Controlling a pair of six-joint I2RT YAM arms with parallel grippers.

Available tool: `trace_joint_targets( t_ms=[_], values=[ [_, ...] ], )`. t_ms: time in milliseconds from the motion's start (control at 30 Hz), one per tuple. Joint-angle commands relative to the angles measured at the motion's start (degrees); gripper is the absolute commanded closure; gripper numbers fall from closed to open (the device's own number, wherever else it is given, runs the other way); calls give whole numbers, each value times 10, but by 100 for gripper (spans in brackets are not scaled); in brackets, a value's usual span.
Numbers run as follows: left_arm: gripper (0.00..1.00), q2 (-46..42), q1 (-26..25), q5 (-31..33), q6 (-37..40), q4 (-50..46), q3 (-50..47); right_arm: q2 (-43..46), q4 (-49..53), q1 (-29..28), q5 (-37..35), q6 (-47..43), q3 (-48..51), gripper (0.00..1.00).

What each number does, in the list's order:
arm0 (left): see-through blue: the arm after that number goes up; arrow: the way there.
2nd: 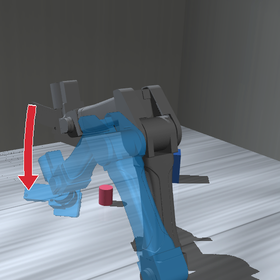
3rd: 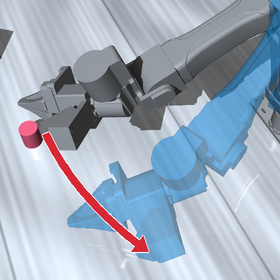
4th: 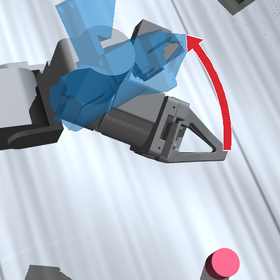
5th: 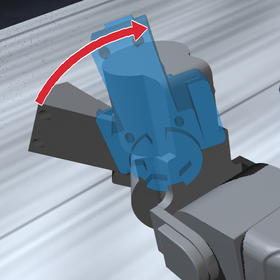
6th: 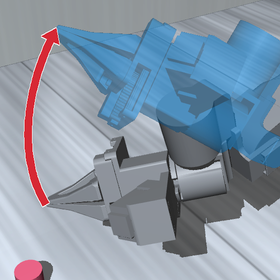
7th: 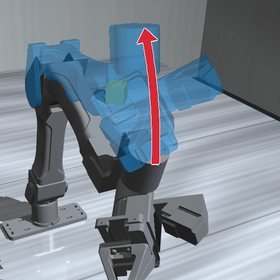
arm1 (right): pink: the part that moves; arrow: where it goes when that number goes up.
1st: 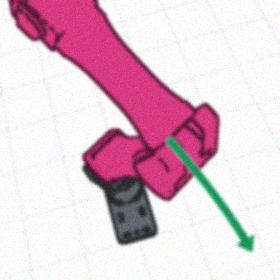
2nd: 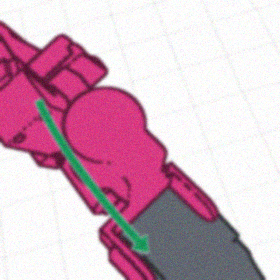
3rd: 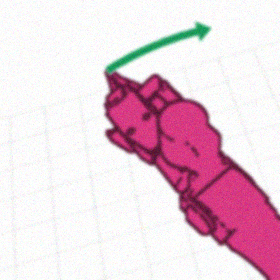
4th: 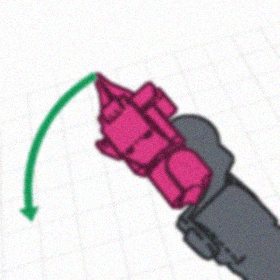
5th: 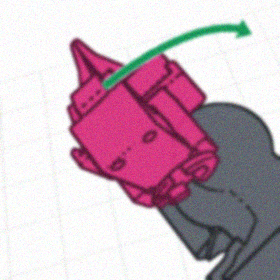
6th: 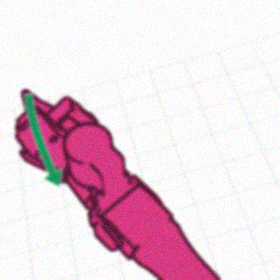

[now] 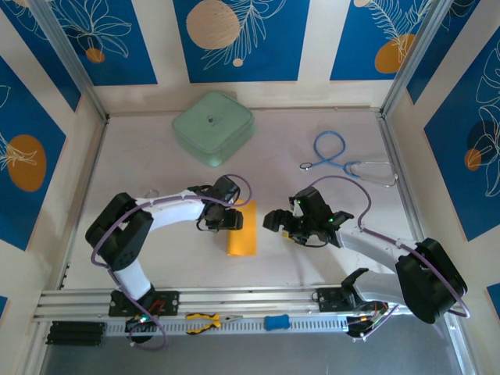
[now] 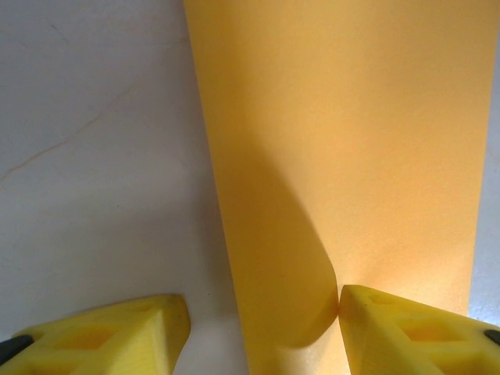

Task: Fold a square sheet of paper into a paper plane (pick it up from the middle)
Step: Hold the square sheet of paper at the center of the table.

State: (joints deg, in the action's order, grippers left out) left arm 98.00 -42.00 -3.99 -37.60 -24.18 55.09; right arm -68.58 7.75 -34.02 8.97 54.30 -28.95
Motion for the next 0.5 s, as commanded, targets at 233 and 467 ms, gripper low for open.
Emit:
trace_joint_targets(
  t_ms=[233,467],
  values=[
    [41,45,7,21,5,27,-8,-6,8,-4,1,4,-17,12],
    [40,48,6,12,10,39,-11,-11,7,-5,3,3,-19,12]
  ],
)
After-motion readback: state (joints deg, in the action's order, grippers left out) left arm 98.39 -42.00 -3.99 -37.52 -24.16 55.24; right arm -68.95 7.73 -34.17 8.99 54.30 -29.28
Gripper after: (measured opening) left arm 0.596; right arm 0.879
